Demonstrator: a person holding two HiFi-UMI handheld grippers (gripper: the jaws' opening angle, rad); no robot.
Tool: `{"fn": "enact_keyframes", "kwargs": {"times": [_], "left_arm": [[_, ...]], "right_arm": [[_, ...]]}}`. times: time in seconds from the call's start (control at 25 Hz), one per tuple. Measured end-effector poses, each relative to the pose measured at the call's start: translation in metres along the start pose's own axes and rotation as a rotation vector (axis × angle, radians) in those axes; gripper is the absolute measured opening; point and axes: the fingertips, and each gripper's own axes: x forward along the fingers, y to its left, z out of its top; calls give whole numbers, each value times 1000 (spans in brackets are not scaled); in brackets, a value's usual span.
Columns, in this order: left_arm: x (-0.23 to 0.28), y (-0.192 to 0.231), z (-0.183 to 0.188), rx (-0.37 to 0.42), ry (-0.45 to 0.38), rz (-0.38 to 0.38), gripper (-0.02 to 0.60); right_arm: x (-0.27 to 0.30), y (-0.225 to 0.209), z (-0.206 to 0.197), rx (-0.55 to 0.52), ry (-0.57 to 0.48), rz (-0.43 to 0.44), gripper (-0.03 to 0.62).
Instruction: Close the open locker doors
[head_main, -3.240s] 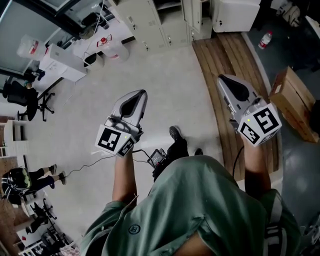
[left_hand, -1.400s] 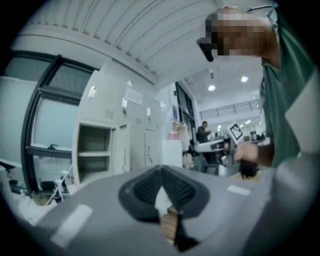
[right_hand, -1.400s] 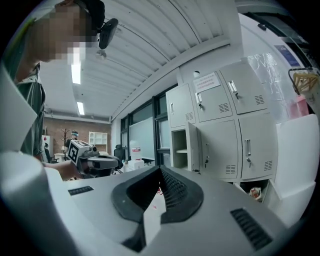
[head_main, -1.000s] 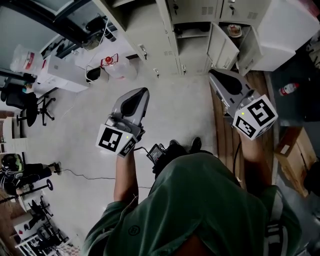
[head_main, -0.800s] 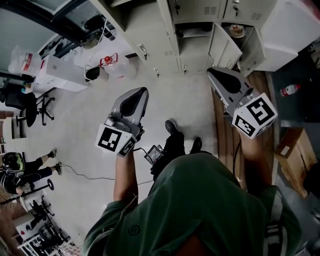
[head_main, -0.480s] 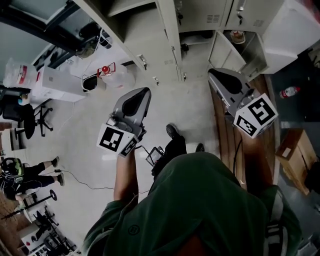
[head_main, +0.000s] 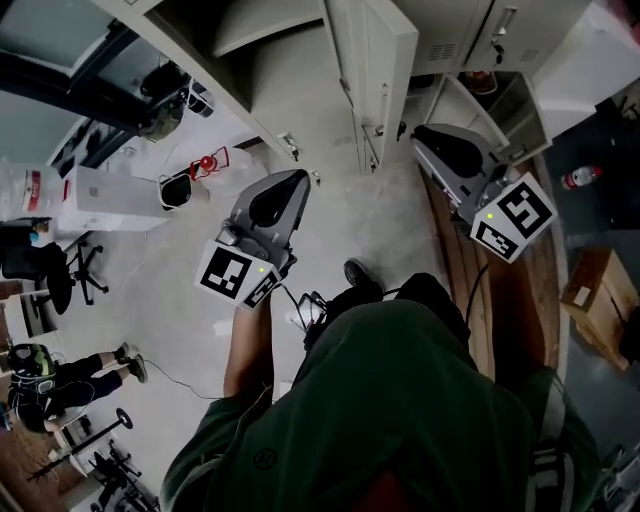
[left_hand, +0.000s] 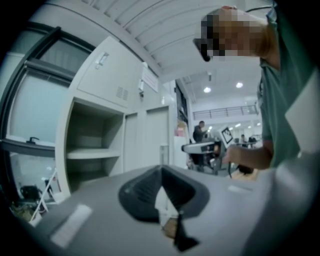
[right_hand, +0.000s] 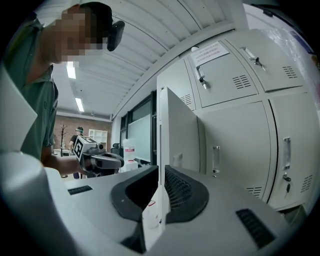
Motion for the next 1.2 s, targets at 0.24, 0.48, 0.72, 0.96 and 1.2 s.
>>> {"fn": "enact_keyframes", "kwargs": {"times": [0.24, 0.48, 0.72, 0.96, 1.2], "left_arm": [[7, 20, -5, -15, 6, -2, 2], [6, 31, -6, -37, -4, 26, 2], [5, 37, -13, -53, -13, 53, 2], [-10, 53, -19, -71, -19, 99, 2], [-35, 67, -22, -87, -30, 165, 2]], "right_arm": [[21, -17, -8, -15, 34, 10, 71], [34, -12, -6, -29, 43, 56, 78], [46, -2, -5, -41, 46, 85, 78], [71, 16, -2, -55, 54, 96, 77], [102, 40, 3, -58, 48, 132, 66]]}}
